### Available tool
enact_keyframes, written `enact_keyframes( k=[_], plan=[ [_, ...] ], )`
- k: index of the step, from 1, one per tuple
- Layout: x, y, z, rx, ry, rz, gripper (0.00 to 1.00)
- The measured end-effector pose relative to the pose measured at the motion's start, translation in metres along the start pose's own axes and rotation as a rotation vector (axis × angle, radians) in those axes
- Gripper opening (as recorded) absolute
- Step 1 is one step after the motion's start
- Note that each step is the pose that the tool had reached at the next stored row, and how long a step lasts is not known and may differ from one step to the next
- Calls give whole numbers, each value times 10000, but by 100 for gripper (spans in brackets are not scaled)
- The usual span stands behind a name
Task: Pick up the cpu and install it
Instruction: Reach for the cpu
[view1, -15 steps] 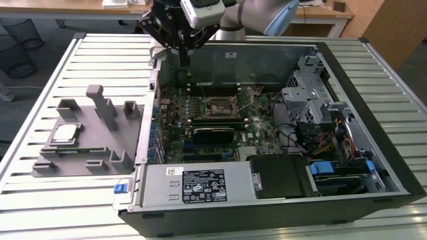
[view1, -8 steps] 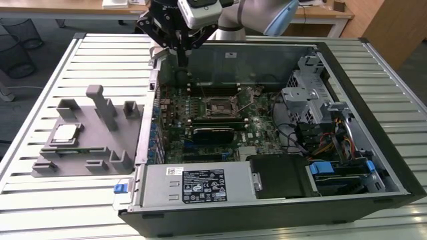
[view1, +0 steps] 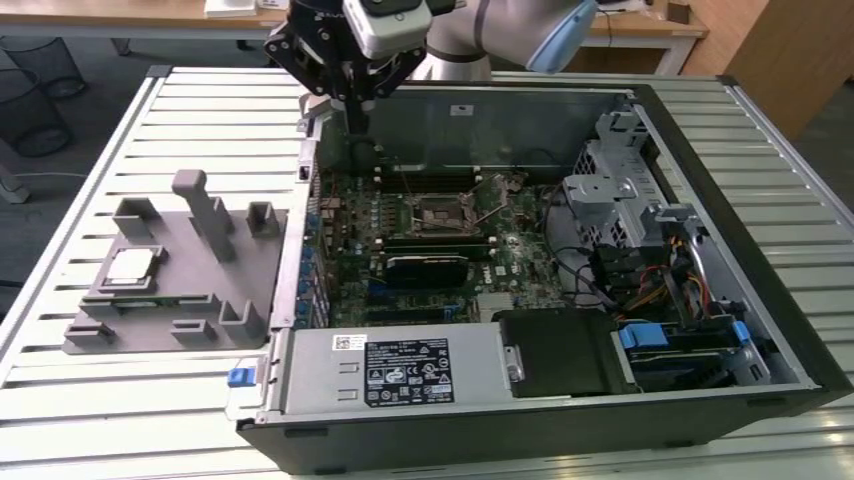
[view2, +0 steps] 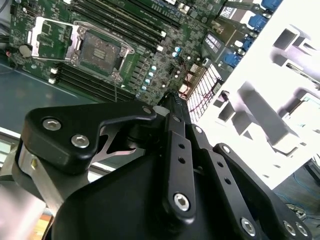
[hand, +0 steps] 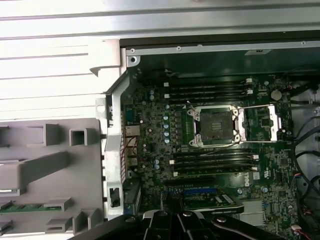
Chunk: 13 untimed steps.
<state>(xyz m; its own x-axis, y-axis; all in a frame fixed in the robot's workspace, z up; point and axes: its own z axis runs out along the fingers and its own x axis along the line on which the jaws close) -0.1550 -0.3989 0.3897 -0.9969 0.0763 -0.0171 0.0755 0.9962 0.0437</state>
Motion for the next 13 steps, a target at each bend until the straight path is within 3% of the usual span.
enact_keyframes(
  k=[13],
  plan=[
    [161,-13,5,0,6,0,11]
  ],
)
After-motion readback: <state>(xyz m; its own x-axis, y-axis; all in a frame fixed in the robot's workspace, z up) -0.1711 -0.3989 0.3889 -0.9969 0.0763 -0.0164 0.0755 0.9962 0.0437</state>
